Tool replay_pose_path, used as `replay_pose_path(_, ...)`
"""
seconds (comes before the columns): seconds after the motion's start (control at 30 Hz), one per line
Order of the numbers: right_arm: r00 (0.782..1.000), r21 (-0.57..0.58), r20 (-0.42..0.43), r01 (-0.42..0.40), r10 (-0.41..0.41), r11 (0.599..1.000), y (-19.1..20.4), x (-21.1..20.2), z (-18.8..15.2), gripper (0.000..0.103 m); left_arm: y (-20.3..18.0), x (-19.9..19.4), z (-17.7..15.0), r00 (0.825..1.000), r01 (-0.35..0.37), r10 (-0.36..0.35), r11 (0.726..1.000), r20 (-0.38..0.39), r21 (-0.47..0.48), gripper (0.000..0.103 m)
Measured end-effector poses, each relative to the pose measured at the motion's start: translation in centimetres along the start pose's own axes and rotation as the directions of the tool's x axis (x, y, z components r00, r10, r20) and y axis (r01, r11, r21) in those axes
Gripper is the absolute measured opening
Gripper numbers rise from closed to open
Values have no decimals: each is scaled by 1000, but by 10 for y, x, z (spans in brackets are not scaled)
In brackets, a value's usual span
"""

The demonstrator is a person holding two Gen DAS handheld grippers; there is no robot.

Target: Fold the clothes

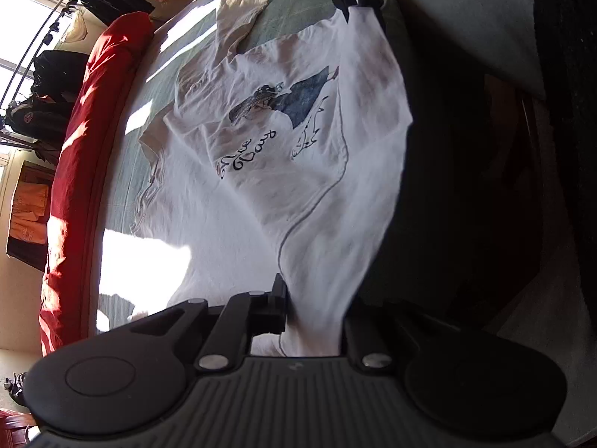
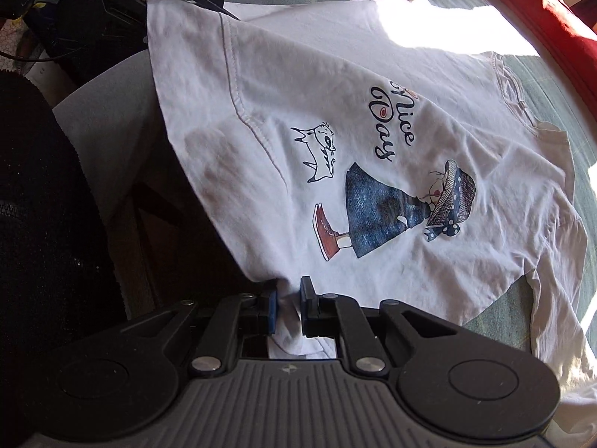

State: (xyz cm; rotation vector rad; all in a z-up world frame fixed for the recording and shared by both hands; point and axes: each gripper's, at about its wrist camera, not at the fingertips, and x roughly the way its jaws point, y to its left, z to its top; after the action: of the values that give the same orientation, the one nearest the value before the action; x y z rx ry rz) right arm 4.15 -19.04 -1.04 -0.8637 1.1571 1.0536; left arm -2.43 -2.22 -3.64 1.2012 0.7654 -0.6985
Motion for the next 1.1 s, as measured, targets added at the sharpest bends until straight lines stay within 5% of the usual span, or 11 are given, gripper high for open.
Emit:
replay_pose_path(0.7, 997, 88, 67, 32, -38, 996, -8, -30, -16, 25, 19, -45, -16, 995, 93, -97, 970, -4, -225, 26)
replay_pose_path(0.83, 990, 180, 119, 58, -80, 982, -25, -46, -27, 28, 54, -56, -30, 991, 136, -129, 901, 46, -412, 31)
replay_pose_path(0.93, 981, 266, 159, 62, -107, 962, -42, -53, -36, 29, 80, -62, -40, 994, 107, -84, 847, 69, -520, 36)
replay_pose_path(1.1, 970, 436, 204, 29, -129, 900, -78, -56, -47, 32, 129, -49, -65, 997, 72, -41, 681, 60, -729, 44)
